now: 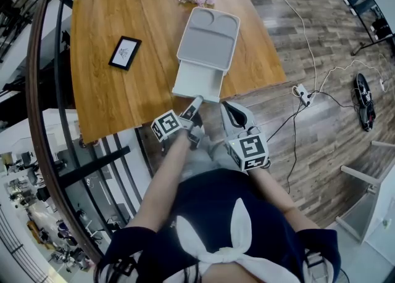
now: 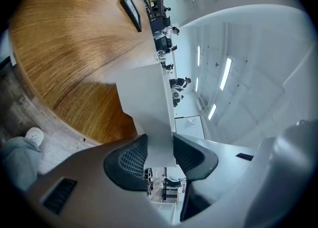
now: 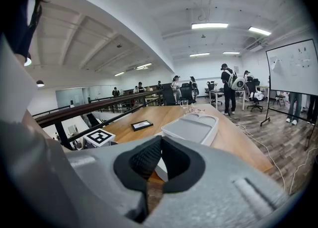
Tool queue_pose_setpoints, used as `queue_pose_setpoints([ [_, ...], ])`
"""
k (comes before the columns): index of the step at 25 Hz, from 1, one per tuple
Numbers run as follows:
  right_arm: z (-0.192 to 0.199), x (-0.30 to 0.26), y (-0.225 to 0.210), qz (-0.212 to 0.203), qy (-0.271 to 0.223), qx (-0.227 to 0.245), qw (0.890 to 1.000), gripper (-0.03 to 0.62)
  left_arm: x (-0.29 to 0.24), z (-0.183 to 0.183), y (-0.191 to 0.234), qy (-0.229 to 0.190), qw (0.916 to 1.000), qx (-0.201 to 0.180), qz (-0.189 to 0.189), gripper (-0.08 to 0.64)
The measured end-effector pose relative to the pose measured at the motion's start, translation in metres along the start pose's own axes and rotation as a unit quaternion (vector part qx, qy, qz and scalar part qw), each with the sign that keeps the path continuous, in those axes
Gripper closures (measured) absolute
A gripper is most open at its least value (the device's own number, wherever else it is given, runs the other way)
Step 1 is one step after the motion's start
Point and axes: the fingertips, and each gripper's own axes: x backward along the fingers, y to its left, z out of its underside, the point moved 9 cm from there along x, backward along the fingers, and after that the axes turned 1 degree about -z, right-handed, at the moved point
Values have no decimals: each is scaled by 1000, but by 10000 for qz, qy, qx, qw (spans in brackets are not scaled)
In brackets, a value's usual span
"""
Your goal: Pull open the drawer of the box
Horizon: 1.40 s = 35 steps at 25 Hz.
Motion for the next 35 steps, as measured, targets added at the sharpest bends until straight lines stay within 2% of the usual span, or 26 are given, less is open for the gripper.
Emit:
queue_pose_setpoints([
  [35, 12, 27, 10, -229, -9, 22, 9997, 594, 39, 26, 7, -108, 9999, 14, -20, 385],
])
